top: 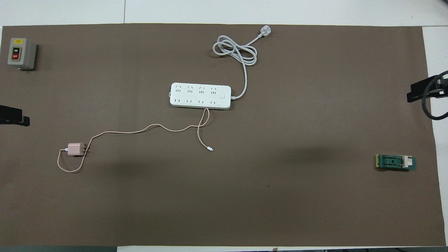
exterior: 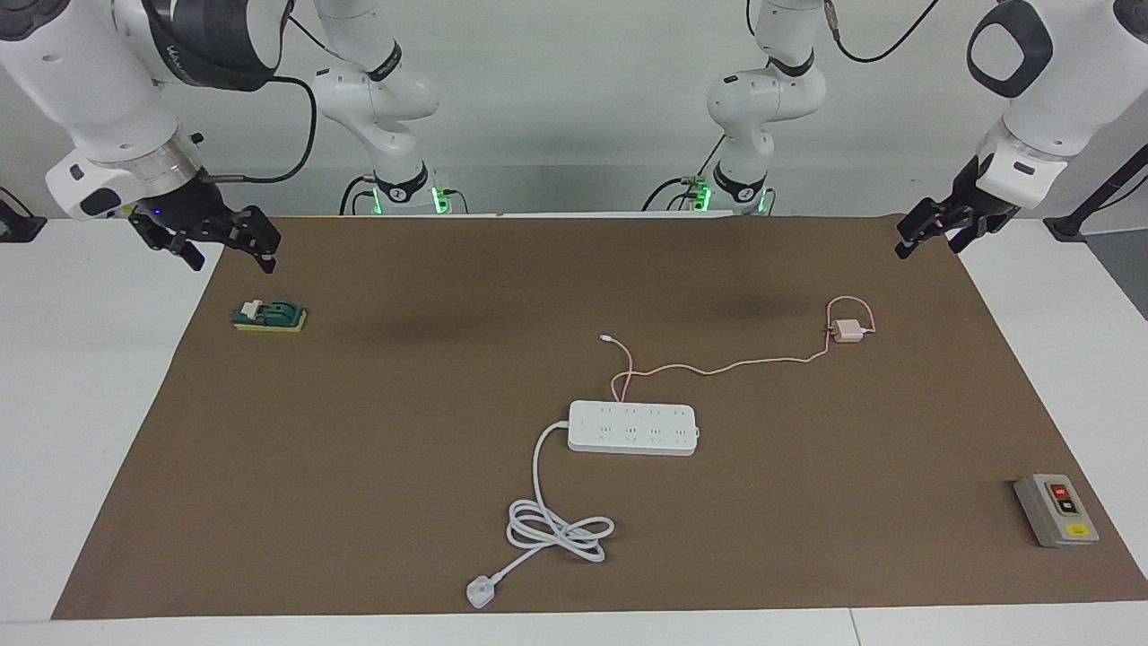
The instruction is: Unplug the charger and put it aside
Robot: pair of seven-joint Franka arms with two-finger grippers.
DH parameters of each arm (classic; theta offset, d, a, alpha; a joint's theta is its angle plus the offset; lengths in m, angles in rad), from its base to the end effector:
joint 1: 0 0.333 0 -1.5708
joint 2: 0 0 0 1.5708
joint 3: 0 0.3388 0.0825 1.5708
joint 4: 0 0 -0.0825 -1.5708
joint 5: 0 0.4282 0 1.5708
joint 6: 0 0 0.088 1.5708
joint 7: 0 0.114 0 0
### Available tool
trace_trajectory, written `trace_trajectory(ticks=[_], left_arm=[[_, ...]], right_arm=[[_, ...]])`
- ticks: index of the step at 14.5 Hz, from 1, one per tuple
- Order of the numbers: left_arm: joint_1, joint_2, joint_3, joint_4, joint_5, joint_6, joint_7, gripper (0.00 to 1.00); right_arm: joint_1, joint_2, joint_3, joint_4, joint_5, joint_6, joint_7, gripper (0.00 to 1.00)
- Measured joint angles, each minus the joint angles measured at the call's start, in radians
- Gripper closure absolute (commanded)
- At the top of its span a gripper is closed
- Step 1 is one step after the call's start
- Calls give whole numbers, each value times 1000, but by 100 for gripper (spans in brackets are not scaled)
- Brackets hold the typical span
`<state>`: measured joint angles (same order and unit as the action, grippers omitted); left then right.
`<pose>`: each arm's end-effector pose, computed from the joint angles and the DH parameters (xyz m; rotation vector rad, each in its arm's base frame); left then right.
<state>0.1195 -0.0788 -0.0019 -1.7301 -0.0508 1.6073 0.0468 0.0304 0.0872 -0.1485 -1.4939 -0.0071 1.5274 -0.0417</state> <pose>0.5686 0.0615 0.6074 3.0849 0.1139 -0.0613 0.6182 -0.0701 0.6234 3.1225 -0.1192 -0.0846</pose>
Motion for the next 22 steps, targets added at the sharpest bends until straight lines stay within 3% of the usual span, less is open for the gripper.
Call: trace_trajectory(ticks=[5,22], left_arm=[[-1,26,-25,48,8,-39,-1,0],[-63,33,-37,34,32,-55,-5,0]], right_arm=[[2,0,3,0,0,0,0,0],[2,0,6,0,0,0,0,0]])
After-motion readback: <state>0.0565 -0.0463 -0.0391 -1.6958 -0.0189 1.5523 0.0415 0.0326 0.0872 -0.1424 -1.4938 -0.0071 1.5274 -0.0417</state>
